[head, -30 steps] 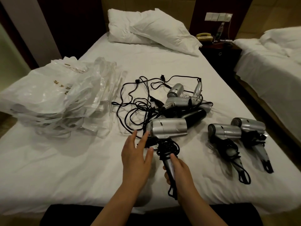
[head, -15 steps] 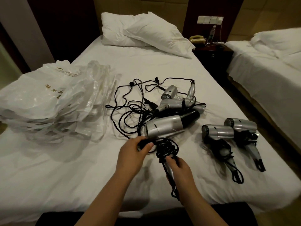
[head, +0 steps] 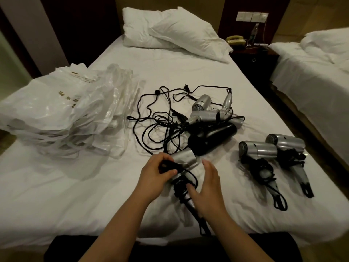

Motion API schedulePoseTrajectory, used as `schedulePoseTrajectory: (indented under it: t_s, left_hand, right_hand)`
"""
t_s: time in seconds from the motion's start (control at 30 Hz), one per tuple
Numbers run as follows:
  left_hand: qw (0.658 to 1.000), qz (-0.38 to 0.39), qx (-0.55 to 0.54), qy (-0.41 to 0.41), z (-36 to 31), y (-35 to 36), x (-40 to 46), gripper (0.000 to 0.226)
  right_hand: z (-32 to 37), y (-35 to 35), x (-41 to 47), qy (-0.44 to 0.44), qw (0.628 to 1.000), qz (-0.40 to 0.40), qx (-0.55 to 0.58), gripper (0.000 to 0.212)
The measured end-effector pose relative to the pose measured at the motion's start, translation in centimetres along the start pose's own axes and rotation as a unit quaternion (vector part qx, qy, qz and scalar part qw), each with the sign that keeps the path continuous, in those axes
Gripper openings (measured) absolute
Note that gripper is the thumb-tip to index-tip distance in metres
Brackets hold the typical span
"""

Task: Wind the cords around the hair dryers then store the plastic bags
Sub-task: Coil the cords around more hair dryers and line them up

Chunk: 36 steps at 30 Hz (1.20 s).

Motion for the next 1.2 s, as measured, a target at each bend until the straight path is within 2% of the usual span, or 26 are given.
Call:
schedulePoseTrajectory:
  t_s: [0.07,0.17,0.27,0.3,0.37,0.43,0.5,0.63,0.7,0.77,0.87,1.07,1.13,1.2]
  left_hand:
    - [0.999,0.024,-0.003,0.023,-0.7,0.6,-0.1,0.034]
    - [0.998,0.040,-0.043,0.006,-0.6,1.2,-0.5,0.040]
    - [0.994,-0.008,-0.080,-0.079,2.5,1.5,-1.2,0.037]
    - [0.993,-0.031,-0.054,-0.098,3.9,1.7,-1.6,0.033]
    - [0.991,-0.020,0.011,-0.133,6.1,2.9,-2.8,0.027]
    - [0.991,0.008,0.081,-0.106,7.1,4.2,-3.6,0.023]
    - [0.988,-0.002,0.144,-0.047,6.6,4.8,-3.7,0.025]
    - [0.989,-0.054,0.135,0.014,5.4,4.6,-3.9,0.033]
    - [0.985,-0.052,0.158,0.051,5.6,4.7,-4.0,0.026]
    - [0.978,-0.042,0.189,0.077,6.0,4.8,-4.0,0.021]
    - [0.971,-0.024,0.212,0.104,6.0,5.0,-3.9,0.017]
    - [0.966,-0.010,0.227,0.124,6.0,5.1,-3.3,0.012]
    - [0.972,-0.009,0.214,0.095,6.2,4.8,-3.0,0.011]
    - [0.984,-0.033,0.175,0.027,6.6,4.2,-3.0,0.018]
  right_hand:
    - [1.9,0.2,1.2,-0.076,0.996,0.034,0.045,0.071]
    - [2.7,0.7,2.1,-0.092,0.992,0.072,0.058,0.049]
    - [1.8,0.0,2.6,-0.014,0.995,0.035,0.088,0.035]
    - [1.5,-0.3,2.7,0.024,0.993,0.023,0.109,0.033]
    - [0.9,-0.7,3.2,0.082,0.986,0.006,0.144,0.031]
    - [0.8,-0.8,3.4,0.105,0.979,0.014,0.175,0.026]
    - [0.7,-0.4,3.2,0.127,0.966,0.032,0.225,0.020]
    - [-0.4,-0.4,3.5,0.200,0.925,0.037,0.320,0.019]
    - [-1.1,-0.4,3.8,0.243,0.897,0.036,0.366,0.020]
    - [-1.9,-0.5,3.9,0.264,0.889,0.024,0.373,0.022]
    - [-2.9,-0.4,3.4,0.271,0.896,0.016,0.352,0.022]
    - [-3.6,-0.2,2.8,0.269,0.904,0.018,0.332,0.023]
    - [-3.7,-0.3,2.7,0.269,0.902,0.012,0.338,0.021]
    - [-3.8,-0.3,2.4,0.281,0.892,0.010,0.354,0.019]
Point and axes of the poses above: each hand's wrist, its own x-axis towards the middle knuckle, its own y-axis out of the palm, z = x × y, the point moved 5 cm from there along x, towards the middle knuckle, and after that the axes turned 13 degrees about -z, right-handed, at the moved point
